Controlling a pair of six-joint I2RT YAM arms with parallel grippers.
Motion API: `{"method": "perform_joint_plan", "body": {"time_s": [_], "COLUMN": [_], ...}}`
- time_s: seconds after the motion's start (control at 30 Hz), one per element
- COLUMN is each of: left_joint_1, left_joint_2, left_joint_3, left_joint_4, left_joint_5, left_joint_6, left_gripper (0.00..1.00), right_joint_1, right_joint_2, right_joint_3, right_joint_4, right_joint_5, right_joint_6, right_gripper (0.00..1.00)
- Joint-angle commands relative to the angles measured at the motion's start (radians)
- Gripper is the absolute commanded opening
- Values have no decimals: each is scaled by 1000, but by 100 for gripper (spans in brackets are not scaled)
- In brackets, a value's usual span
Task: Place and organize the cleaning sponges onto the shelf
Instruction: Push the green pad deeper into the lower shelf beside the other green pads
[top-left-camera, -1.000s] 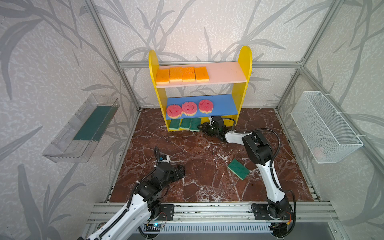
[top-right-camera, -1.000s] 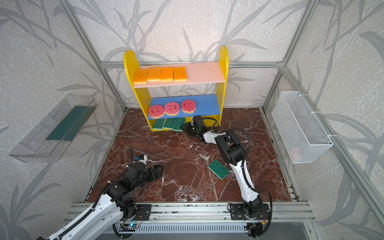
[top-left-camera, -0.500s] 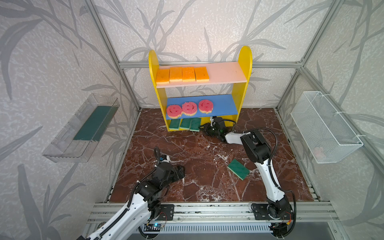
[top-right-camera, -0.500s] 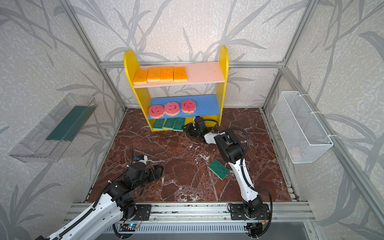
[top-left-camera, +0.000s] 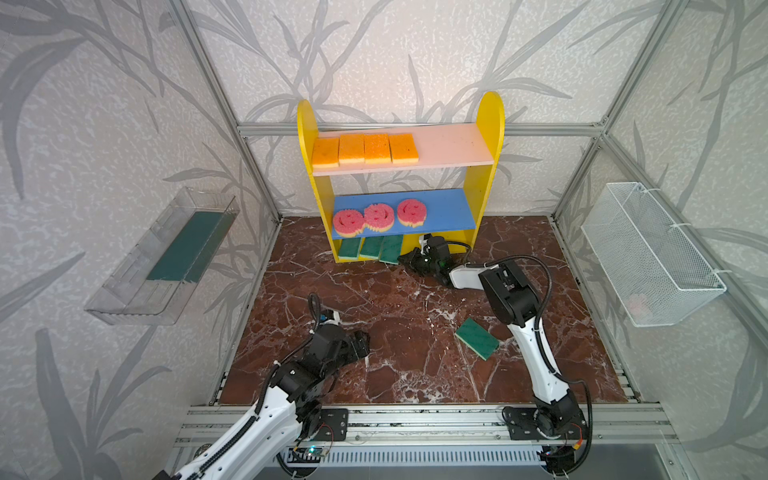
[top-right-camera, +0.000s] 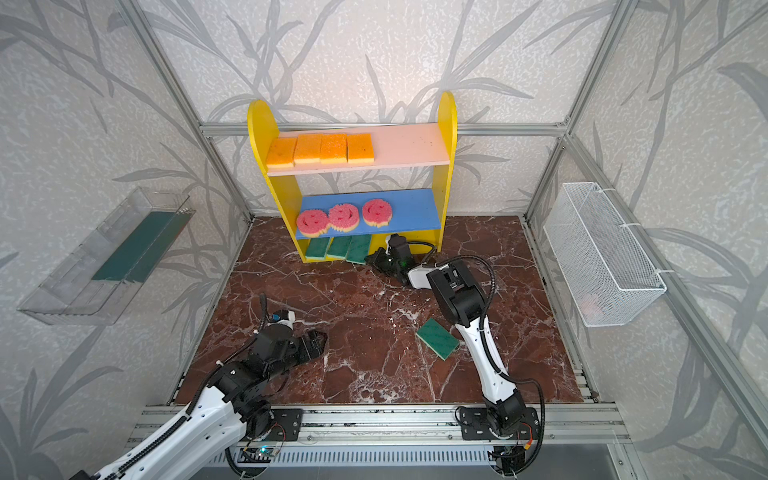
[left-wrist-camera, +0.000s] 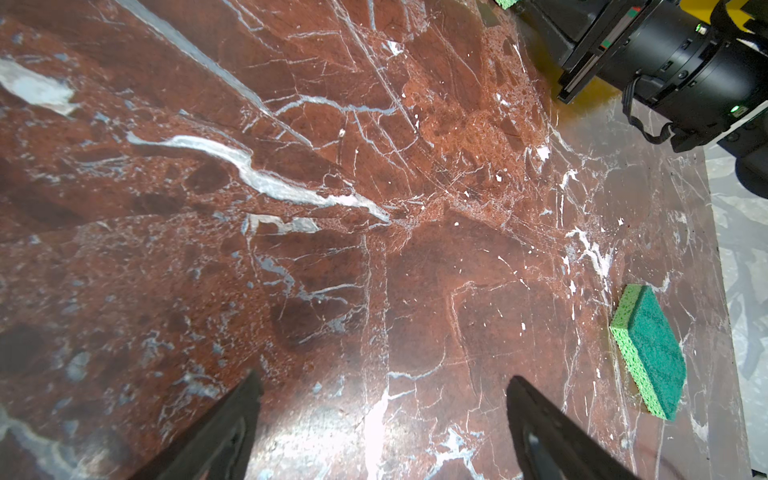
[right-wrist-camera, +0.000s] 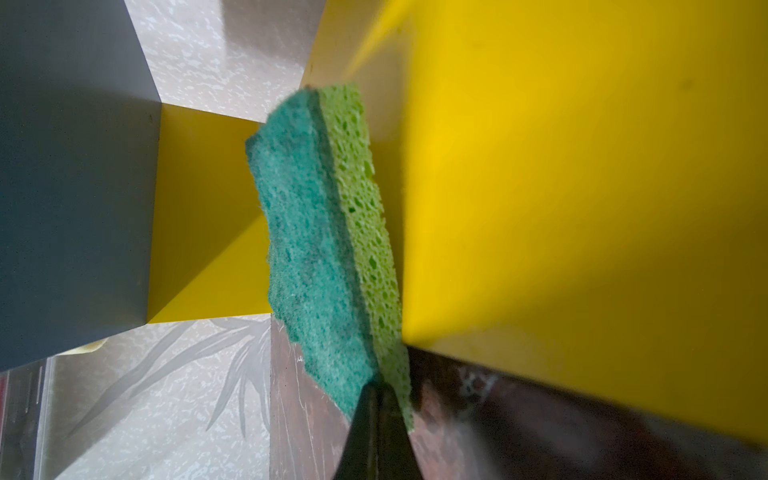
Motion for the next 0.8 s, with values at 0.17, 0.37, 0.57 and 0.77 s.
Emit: {"method": "perform_joint_plan", "body": {"time_s": [0.17,0.37,0.57,0.77], "left_joint_1": [3,3,4,2], "left_joint_2": [12,26,23,20], "left_joint_3": [26,27,48,66], "left_joint_4": [1,10,-4,-8], "left_joint_5": [-19,-19,-22,-16], "left_joint_6": [0,1,7,4], "left_gripper": [93,93,93,93], "right_joint_1": [-18,-26,-29,-28], "right_joint_2": [-1,-22,-40,-71], "right_joint_3": [22,22,56,92], "right_joint_4": [15,-6,-122,-241], "right_joint_5": [-6,-17,-24,0], "right_joint_6": [-7,-14,-20,-40], "right_gripper": [0,0,0,0]}}
